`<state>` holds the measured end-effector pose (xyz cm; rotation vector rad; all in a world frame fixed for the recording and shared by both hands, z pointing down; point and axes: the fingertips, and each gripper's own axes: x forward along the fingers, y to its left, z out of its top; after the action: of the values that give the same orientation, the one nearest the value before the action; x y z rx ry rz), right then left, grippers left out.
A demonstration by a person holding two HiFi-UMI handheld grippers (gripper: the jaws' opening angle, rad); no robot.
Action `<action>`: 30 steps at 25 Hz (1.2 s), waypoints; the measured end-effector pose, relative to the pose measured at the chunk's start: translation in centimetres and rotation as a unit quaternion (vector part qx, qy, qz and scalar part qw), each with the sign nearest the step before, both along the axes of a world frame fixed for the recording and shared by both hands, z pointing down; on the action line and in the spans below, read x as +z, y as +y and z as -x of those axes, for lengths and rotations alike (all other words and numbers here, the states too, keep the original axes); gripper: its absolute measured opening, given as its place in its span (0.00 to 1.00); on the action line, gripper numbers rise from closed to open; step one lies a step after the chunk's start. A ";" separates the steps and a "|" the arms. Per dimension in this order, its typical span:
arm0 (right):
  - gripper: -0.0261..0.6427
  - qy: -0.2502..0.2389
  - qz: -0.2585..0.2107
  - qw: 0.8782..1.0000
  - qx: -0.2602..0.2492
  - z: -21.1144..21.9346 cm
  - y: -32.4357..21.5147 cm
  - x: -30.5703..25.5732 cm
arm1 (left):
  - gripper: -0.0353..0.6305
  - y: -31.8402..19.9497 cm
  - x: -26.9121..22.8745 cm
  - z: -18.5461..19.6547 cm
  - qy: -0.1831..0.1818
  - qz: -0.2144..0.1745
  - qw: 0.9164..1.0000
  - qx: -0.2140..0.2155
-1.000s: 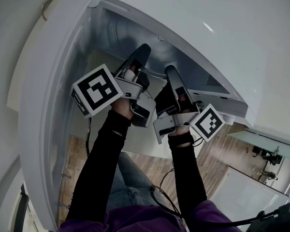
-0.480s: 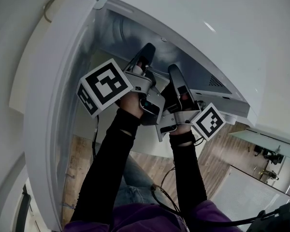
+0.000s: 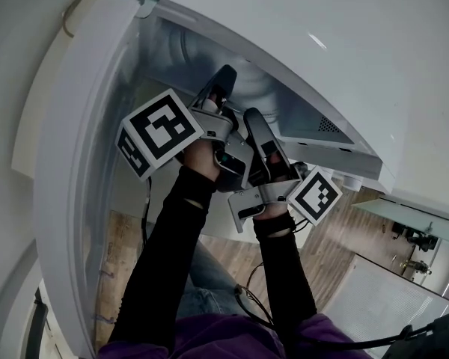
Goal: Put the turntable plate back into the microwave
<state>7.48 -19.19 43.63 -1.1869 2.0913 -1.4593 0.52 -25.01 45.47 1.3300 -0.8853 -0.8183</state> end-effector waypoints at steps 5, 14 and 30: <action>0.16 -0.031 0.006 0.999 0.023 -0.4 0.0 -0.1 | 0.11 0.1 -0.1 -0.1 0.004 -0.004 1.000 -0.009; 0.15 -0.029 0.012 0.999 0.016 -0.2 0.0 0.2 | 0.10 1.2 0.2 0.4 0.007 0.001 1.000 -0.010; 0.14 -0.024 0.037 0.999 0.010 0.3 0.2 0.5 | 0.15 5.6 -0.1 2.0 -0.044 0.021 0.999 -0.002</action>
<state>7.18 -18.95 44.11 -1.1839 2.0039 -1.5530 -1.49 -19.44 45.36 1.3353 -0.9693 -0.7447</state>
